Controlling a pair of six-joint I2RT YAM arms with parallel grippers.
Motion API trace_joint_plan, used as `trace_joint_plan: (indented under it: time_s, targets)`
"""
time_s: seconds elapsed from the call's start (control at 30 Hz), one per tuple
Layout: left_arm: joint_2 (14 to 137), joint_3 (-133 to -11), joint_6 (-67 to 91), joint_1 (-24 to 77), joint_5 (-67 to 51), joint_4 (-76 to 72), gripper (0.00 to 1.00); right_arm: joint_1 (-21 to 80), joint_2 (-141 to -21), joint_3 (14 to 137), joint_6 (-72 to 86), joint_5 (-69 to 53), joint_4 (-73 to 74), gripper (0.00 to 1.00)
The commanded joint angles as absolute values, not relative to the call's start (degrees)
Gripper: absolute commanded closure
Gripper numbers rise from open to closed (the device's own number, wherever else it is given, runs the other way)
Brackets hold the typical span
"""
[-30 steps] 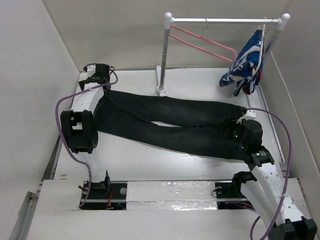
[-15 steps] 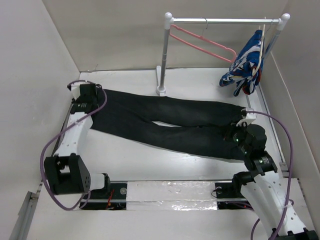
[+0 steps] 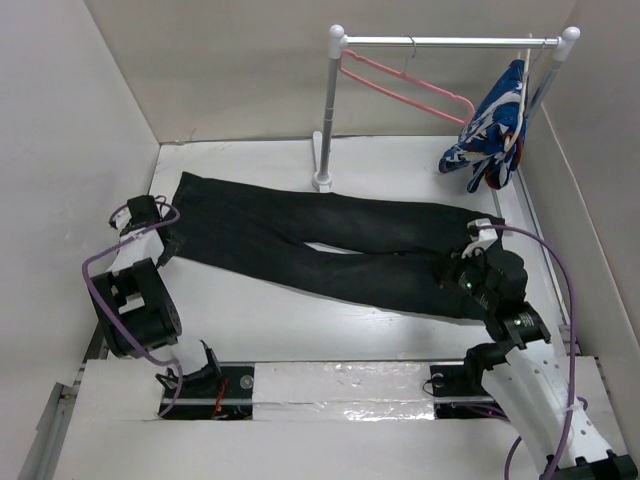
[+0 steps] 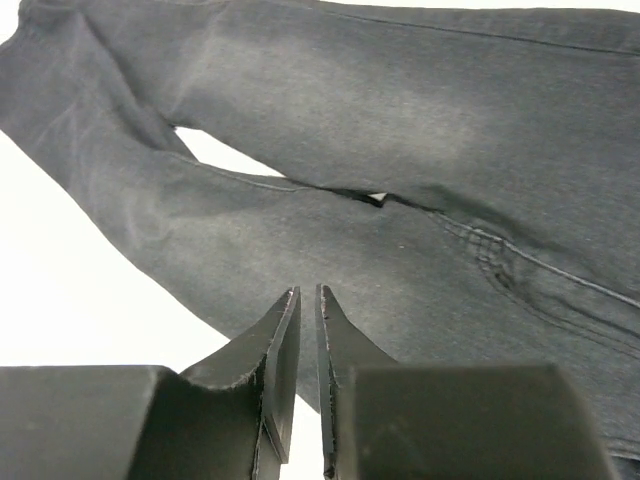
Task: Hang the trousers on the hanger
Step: Flatten out the trousers at the center of the board, then fold the trousers at the center of the board.
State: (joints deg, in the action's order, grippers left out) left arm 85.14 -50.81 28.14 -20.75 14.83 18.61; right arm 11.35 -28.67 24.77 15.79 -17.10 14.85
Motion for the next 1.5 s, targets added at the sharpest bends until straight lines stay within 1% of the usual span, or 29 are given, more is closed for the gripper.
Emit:
trace_joint_plan:
  time_s: [0.0,0.2,0.43,0.5,0.53,0.57,0.6,0.63,0.7,0.8,0.83,0.87,0.9,0.93,0.97,1.0,1.03,1.07,1.13,1.17,1.23,1.27,1.33,1.37,1.43,1.47]
  targets:
    - [89.7,-54.2,31.0,-20.3,10.1,14.7,0.28,11.8,-28.6,24.4,14.6,-19.5,11.7,0.83]
    - [96.4,-56.8,33.8,-20.3,8.1,9.8,0.32,11.8,-30.1,24.5,14.4,-19.4,11.1,0.83]
    - [101.6,-58.6,35.1,-20.3,8.3,6.9,0.46,12.3,-35.8,24.7,15.0,-20.0,7.3,0.85]
    - [103.4,-59.1,35.2,-20.3,7.3,6.0,0.46,12.8,-38.6,25.1,14.8,-19.5,7.4,0.87]
    - [103.9,-59.4,35.4,-20.3,7.1,6.3,0.58,12.8,-39.2,26.1,14.5,-19.3,7.9,0.87]
    - [103.8,-59.2,35.2,-20.3,7.1,5.6,0.66,13.4,-39.5,26.5,14.2,-18.8,8.6,0.87]
    - [103.5,-59.1,35.0,-20.3,6.6,5.4,0.78,13.4,-39.2,26.8,14.1,-18.0,9.6,0.87]
    - [103.1,-58.9,35.0,-20.3,6.6,5.5,1.0,13.4,-38.8,27.1,14.0,-17.4,10.3,0.87]
    - [100.9,-58.7,35.5,-19.8,7.2,7.0,1.0,13.4,-37.0,27.8,13.9,-13.7,11.9,0.86]
    - [94.6,-58.0,35.4,-19.2,9.3,8.5,1.0,12.8,-37.0,27.2,14.5,-13.2,11.3,0.62]
    - [92.6,-57.8,35.2,-18.3,10.0,8.9,1.0,12.8,-37.7,27.3,14.8,-13.2,11.3,0.6]
    - [87.8,-57.2,35.2,-17.8,10.7,9.8,1.0,12.3,-38.5,27.5,16.0,-12.9,11.6,0.59]
    - [85.1,-56.7,34.9,-17.8,11.4,10.2,1.0,12.3,-39.1,28.0,16.7,-11.1,13.1,0.56]
    - [82.6,-56.2,35.0,-17.8,10.9,10.5,1.0,11.7,-40.1,28.3,17.5,-9.6,13.9,0.48]
    - [76.9,-54.6,35.2,-17.8,10.7,10.7,1.0,11.2,-40.3,28.3,19.7,-7.8,14.3,0.43]
    - [73.9,-53.9,35.2,-17.8,10.3,10.6,1.0,10.6,-40.2,27.8,21.1,-3.6,14.5,0.37]
    - [71.0,-53.4,35.2,-17.8,8.7,10.6,1.0,9.9,-39.8,27.5,22.2,-2.0,14.7,0.27]
    - [64.9,-52.1,35.3,-17.8,7.6,10.5,1.0,9.1,-39.6,27.3,23.4,-0.9,14.6,0.27]
    - [58.7,-50.8,36.0,-17.1,3.9,10.5,1.0,5.6,-39.3,27.0,24.5,2.3,14.5,0.19]
    - [52.4,-49.1,36.3,-16.4,3.1,10.0,1.0,4.2,-39.8,27.2,24.1,3.0,14.4,0.18]
    - [46.4,-47.5,37.0,-15.3,0.3,9.9,1.0,-0.6,-41.0,28.6,23.6,7.1,15.3,0.18]
    - [41.0,-46.2,37.3,-15.3,-1.7,10.4,1.0,-2.6,-41.8,29.4,22.8,8.2,15.9,0.18]
    - [36.4,-46.1,37.1,-15.3,-2.7,11.8,1.0,-8.4,-44.4,30.1,22.6,10.7,16.4,0.18]
    - [32.4,-45.9,36.7,-15.3,-2.9,12.9,1.0,-10.6,-45.3,30.1,22.9,10.5,16.4,0.18]
    - [29.3,-46.0,36.6,-13.8,-3.2,13.9,1.0,-14.5,-48.5,29.4,23.9,8.0,14.3,0.18]
    - [27.8,-45.9,36.5,-13.8,-3.6,14.6,1.0,-18.0,-49.7,28.1,24.3,6.7,12.6,0.18]
